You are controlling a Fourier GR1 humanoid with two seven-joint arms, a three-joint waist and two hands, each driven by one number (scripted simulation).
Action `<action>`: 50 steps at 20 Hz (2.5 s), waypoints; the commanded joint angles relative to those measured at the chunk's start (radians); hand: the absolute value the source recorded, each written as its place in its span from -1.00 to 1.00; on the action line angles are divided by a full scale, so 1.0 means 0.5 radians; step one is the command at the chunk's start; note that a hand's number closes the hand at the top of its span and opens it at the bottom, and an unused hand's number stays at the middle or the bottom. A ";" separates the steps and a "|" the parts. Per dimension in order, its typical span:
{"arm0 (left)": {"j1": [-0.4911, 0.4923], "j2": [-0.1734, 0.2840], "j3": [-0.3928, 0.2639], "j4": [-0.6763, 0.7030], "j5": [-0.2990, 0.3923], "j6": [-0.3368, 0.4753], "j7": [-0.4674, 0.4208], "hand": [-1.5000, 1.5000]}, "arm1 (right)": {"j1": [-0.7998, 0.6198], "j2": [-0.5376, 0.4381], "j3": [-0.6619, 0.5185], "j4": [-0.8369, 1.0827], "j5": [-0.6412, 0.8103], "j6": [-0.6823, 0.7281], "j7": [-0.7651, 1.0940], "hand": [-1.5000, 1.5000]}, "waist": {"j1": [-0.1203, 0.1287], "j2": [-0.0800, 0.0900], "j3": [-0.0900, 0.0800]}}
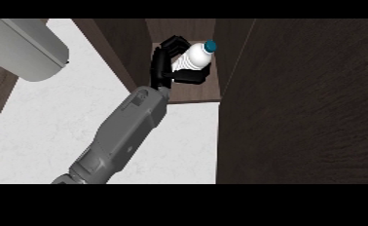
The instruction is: Pick up the bottled water, place it into the cabinet and close the cabinet
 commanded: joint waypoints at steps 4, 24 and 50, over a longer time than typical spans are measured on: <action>-0.313 0.000 -0.010 0.510 -0.174 0.109 -0.003 1.00 | -0.029 0.023 -0.030 -0.093 -0.192 -0.003 0.098 -1.00 | -0.008 0.016 0.000; -0.602 0.087 0.189 1.112 -0.226 0.364 -0.287 -1.00 | -0.055 -0.004 -0.090 -0.025 -0.240 0.153 0.020 -1.00 | -0.113 0.060 -0.002; -0.509 0.001 0.402 0.769 -0.092 -0.375 -0.628 -1.00 | 0.083 0.027 -0.065 -0.137 -0.251 0.198 0.050 -1.00 | 0.066 -0.017 -0.001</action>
